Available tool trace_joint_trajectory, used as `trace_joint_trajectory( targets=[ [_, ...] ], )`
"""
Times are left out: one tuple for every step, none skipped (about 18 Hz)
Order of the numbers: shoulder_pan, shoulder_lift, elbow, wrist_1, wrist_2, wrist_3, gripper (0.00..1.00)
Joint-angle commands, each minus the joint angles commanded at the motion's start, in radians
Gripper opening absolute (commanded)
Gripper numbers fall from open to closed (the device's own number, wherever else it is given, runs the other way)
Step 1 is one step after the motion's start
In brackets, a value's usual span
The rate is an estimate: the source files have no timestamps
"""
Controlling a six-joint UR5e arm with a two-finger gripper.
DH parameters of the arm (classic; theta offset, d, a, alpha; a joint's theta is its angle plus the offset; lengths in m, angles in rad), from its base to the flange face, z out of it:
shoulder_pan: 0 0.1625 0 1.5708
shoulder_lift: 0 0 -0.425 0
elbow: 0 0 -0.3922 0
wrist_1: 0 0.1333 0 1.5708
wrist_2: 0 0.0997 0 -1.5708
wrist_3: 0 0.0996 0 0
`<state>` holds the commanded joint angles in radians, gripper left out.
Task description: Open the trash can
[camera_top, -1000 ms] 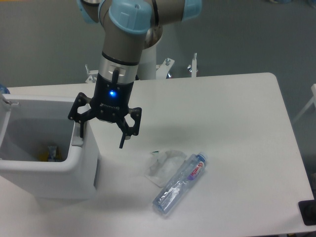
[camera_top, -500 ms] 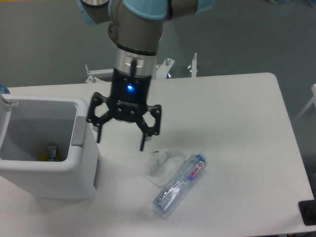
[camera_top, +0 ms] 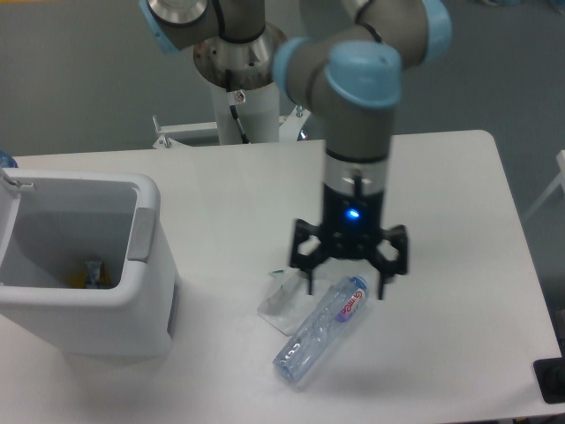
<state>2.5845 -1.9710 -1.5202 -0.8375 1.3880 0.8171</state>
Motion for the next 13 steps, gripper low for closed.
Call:
trace_joint_trajectory(
  targets=[
    [0.023,-0.014,0.000,-0.003,0.011,0.042,1.00],
    [0.044,-0.029,0.000,-0.003,0.011,0.086,1.00],
    [0.060,-0.044,0.005,-0.005,0.014,0.140,1.00],
    [0.066,-0.051,0.006,-0.006,0.026,0.207,1.00],
    [0.072,-0.049,0.000,-0.009,0.049,0.270,1.00],
    [0.075,-0.046,-0.005,-0.012,0.071,0.316,1.00],
    [0.075,-0.046,-0.005,-0.015,0.083,0.341,1.00],
    [0.075,-0.048,-0.006,-0.015,0.086,0.350,1.00],
    [0.074,-0.049,-0.008,-0.014,0.086,0.350,1.00],
    [0.074,-0.049,-0.014,-0.012,0.088,0.350,1.00],
    [0.074,-0.049,-0.017,-0.011,0.089,0.350,1.00],
    [0.074,-0.049,-0.017,-0.011,0.089,0.350,1.00],
    [0.074,-0.049,-0.017,-0.011,0.089,0.350,1.00]
  ],
)
